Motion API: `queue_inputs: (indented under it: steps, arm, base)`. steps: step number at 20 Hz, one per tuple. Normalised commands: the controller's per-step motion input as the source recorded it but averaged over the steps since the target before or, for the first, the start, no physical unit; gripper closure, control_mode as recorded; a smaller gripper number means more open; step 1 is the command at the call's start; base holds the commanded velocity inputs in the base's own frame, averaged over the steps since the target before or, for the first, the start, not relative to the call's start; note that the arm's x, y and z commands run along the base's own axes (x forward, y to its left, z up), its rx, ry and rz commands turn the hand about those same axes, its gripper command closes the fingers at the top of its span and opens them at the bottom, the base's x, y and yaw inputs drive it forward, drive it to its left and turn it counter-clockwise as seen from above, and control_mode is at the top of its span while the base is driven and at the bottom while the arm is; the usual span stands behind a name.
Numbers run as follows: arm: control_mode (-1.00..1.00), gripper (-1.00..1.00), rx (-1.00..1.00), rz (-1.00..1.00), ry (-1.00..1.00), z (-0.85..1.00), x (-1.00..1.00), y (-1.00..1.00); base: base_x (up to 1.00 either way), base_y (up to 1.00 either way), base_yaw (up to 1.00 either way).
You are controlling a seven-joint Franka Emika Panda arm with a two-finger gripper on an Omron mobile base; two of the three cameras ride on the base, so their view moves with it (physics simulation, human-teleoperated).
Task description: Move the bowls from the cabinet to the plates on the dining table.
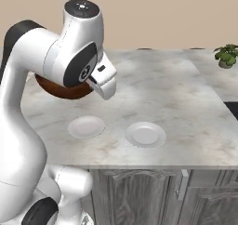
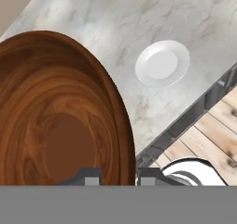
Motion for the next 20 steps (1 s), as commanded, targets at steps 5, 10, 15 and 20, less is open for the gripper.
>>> queue_inputs:
  steps: [5, 10, 15, 20]
  arm:
    - [-1.0, 1.0, 0.0, 0.0, 0.0, 0.0, 0.31, 0.3]
    - [-1.0, 1.0, 0.0, -0.01, 0.0, -0.02, 0.09, 0.3]
    - [-1.0, 1.0, 0.0, -0.01, 0.0, -0.01, 0.05, 0.08]
    - [-1.0, 1.0, 0.0, 0.0, 0.0, -0.02, 0.01, 0.29]
  base:
    - [0.0, 0.0, 0.0]
    - [0.0, 0.0, 0.0]
    - [0.0, 0.0, 0.0]
    - [0.0, 0.0, 0.0]
